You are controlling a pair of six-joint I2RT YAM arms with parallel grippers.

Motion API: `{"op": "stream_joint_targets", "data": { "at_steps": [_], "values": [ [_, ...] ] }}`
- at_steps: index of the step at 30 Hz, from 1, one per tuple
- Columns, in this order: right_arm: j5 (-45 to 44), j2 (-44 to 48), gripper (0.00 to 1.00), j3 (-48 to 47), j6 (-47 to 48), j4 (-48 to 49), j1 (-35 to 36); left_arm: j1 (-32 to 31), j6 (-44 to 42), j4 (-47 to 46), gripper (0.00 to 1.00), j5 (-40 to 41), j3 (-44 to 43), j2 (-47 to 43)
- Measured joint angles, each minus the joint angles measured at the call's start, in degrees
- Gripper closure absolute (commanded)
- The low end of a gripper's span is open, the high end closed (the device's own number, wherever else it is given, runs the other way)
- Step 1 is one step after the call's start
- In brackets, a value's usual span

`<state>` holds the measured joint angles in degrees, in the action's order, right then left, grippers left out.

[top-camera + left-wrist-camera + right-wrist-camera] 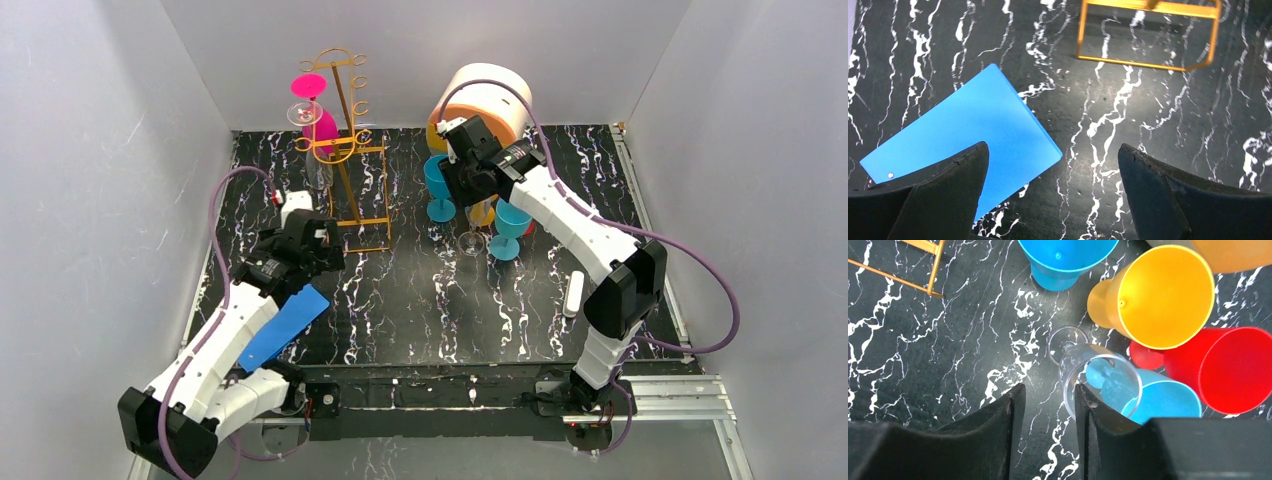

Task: Take the wine glass off the wine glass rack
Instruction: Place the wine glass at the center of the board, then pick up the wine glass from the wine rack.

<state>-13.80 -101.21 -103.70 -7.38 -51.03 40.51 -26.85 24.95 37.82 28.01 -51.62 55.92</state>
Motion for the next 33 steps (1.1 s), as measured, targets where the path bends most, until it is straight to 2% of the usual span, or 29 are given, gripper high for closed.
{"op": "stream_joint_targets", "data": {
  "at_steps": [5,11,15,22,27,33],
  "values": [
    [-0.9,0.0,0.44,-1.7,0.3,0.0,0.0,8.2,0.0,-0.5,0.02,-4.0,0.6,-0.7],
    [-0.7,0.9,0.36,-1.8,0.3,0.1,0.0,12.4,2.1,-1.3,0.02,-7.5,0.6,-1.2],
    [-0.5,4.2,0.29,-0.3,0.0,0.8,0.0,17.4,5.0,-2.3,0.02,-10.1,0.3,-3.3],
    [1.1,15.4,0.26,9.1,-2.9,5.8,0.0,22.5,7.9,-2.8,0.02,-11.3,-7.9,-0.5],
    [8.3,25.5,0.23,21.5,-7.7,13.4,-0.1,23.6,9.2,-2.6,0.02,-9.8,-16.4,1.0],
    [10.3,40.3,0.18,35.0,-10.6,20.0,0.0,23.8,7.9,-5.0,0.02,-10.3,-27.4,2.4]
  ]
}}
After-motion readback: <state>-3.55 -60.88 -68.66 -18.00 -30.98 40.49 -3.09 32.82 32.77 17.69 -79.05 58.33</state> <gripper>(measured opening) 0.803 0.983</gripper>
